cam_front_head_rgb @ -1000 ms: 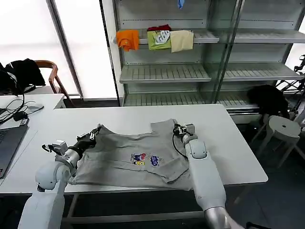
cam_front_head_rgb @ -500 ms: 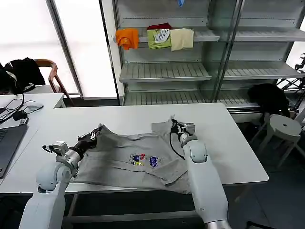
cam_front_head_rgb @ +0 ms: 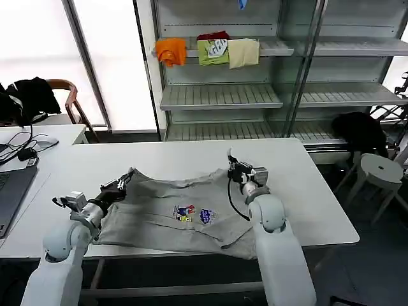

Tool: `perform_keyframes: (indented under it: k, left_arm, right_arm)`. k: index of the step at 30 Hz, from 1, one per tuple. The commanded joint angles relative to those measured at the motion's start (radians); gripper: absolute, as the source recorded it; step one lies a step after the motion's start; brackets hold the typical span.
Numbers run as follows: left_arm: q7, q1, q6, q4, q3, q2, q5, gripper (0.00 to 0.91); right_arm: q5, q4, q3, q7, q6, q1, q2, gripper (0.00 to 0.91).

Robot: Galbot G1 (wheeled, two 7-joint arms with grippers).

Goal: Fold and organize the clothes.

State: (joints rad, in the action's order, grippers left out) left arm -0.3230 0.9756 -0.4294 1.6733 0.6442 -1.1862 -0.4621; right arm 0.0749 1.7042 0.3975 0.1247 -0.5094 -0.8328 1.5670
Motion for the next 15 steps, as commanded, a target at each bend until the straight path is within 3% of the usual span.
perform_keyframes:
  k: [1, 15]
  left_arm:
    - [0.0, 0.042, 0.005, 0.002, 0.013, 0.024, -0.026, 0.0]
    - [-0.009, 0.069, 0.024, -0.033, 0.048, 0.078, -0.1, 0.0]
  right_arm:
    - [0.003, 0.149, 0.004, -0.001, -0.018, -0.154, -0.033, 0.0]
    - [0.021, 0.331, 0.023, 0.003, -0.034, -0.328, -0.027, 0.0]
